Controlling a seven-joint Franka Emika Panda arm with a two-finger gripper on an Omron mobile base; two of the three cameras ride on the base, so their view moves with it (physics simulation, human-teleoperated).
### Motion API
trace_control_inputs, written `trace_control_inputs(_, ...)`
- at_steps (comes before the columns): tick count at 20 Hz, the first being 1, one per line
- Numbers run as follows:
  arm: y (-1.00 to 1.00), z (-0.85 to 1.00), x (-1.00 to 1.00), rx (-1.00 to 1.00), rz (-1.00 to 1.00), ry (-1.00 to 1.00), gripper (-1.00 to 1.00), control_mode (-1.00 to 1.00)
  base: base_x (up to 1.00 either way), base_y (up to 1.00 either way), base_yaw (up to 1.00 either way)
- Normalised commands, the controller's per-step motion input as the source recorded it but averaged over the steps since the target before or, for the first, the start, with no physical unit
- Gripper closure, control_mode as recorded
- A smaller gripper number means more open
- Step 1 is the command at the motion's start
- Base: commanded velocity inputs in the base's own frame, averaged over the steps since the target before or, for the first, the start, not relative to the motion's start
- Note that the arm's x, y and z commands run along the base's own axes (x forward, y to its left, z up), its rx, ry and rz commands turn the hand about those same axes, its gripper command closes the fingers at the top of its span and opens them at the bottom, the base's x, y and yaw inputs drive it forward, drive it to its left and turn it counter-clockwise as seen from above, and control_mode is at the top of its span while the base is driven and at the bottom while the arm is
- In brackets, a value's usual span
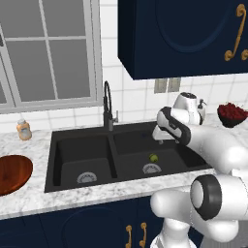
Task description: Pick the lime from the sink and place it in the bowl. Then pick the bowl and place it in the microwave. Then close the microwave door and press the start button.
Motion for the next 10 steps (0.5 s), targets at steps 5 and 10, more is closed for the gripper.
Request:
trace_control_inputs(5,-0.27,-0.58,0.22,0.0,0.01,0.0,-1.0,-1.0,0.0,0.0,0.0)
trace_control_inputs(10,-0.26,-0.54,0.47,0.0,0.02,0.03,-1.0,-1.0,0.0,0.0,0.0)
